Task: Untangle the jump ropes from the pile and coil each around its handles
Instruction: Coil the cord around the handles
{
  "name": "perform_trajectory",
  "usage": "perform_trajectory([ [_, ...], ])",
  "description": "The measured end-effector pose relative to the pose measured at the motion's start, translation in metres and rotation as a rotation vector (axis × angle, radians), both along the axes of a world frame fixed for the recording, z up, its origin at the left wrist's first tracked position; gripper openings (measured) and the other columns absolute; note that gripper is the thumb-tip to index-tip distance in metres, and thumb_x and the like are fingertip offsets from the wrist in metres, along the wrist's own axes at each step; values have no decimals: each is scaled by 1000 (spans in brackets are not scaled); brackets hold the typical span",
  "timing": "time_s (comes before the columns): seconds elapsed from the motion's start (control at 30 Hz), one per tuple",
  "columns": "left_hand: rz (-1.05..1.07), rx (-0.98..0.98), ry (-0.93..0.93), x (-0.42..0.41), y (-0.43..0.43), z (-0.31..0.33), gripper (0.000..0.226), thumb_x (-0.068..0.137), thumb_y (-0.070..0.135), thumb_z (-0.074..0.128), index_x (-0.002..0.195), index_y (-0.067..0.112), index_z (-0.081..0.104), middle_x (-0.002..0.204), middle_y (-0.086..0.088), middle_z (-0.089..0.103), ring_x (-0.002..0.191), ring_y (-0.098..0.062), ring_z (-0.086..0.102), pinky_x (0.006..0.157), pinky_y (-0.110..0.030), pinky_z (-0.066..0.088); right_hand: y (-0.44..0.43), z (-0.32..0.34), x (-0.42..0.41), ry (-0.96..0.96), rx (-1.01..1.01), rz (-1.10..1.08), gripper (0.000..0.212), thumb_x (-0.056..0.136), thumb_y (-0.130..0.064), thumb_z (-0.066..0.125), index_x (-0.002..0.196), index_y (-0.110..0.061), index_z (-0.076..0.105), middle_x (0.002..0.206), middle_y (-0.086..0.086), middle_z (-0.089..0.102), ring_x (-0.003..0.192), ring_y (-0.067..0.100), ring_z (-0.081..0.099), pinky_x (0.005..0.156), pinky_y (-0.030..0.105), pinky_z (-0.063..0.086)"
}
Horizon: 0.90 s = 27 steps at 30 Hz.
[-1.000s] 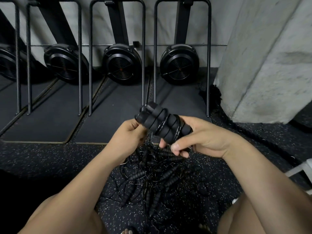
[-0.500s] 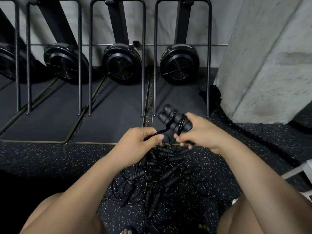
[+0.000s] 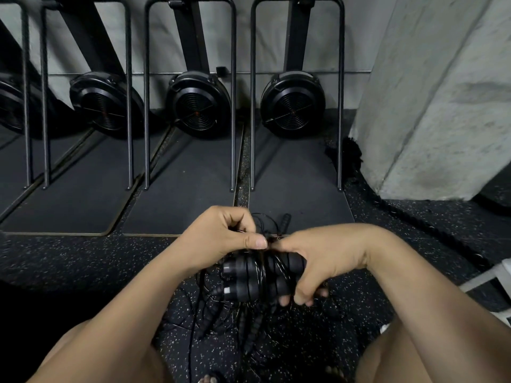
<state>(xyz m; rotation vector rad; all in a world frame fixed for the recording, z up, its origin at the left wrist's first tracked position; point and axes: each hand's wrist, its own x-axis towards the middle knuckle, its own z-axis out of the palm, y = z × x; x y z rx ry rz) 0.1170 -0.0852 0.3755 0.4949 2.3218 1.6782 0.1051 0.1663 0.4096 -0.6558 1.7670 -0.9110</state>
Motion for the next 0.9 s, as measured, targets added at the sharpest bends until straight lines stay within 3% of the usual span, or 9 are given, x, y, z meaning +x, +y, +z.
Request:
perform_trajectory([
  [0.1,-55,162,-126,-2,1,1,37,85,45,84,77,15,64,74,-9,51,65,-23,43,59,-32,31,1,9,3,-55,-160,-23,53,92,13,73,139,-1,53,119,24,75,83,27,69,58,29,53],
  [0.17,3,301,-217,-1,5,7,27,95,25,73,71,18,65,68,-3,52,57,-13,47,53,-23,38,1,13,4,-61,-289,-96,57,92,16,71,142,-1,50,120,28,74,80,26,68,57,30,52],
  [0.23,65,302,-201,0,12,11,38,103,11,57,66,8,63,60,-11,56,53,-11,50,53,-24,45,0,16,3,-76,-420,-189,53,92,19,68,140,5,49,120,31,71,78,25,66,55,28,51],
  [0.3,107,246,-152,0,16,8,41,107,15,49,73,-7,56,64,-31,45,55,-20,35,55,-31,32,-2,17,2,-79,-511,-316,47,92,18,66,136,9,50,119,31,71,78,25,65,54,26,50],
  [0.4,193,171,-177,-3,19,1,46,114,31,49,75,14,67,68,-16,26,56,-19,16,53,-34,13,-4,14,-3,-38,-544,-526,47,93,15,68,137,6,53,118,26,73,80,26,65,56,28,51],
  [0.5,157,71,-131,-2,19,-4,45,108,49,53,90,13,72,63,-4,29,52,-16,22,50,-32,16,-5,11,-8,6,-486,-704,49,92,7,74,137,-5,56,118,22,77,86,26,69,62,32,53],
  [0.67,108,-158,-59,5,22,-6,28,104,38,67,91,15,75,53,15,43,47,-2,36,51,-19,30,3,-2,-22,226,-197,-884,47,90,0,82,124,-12,53,101,19,79,77,31,77,59,37,59],
  [0.8,134,-210,34,5,20,-5,26,99,41,74,82,21,74,58,14,48,53,-3,39,55,-22,32,6,-13,-26,352,65,-702,43,89,-6,83,119,-18,54,99,11,79,70,25,78,49,30,54],
  [0.9,196,-164,118,5,19,-2,28,93,40,81,77,18,73,58,11,55,54,-3,44,55,-20,36,0,-17,-20,321,185,-473,42,89,-7,82,117,-19,53,98,5,77,69,19,75,44,26,47],
])
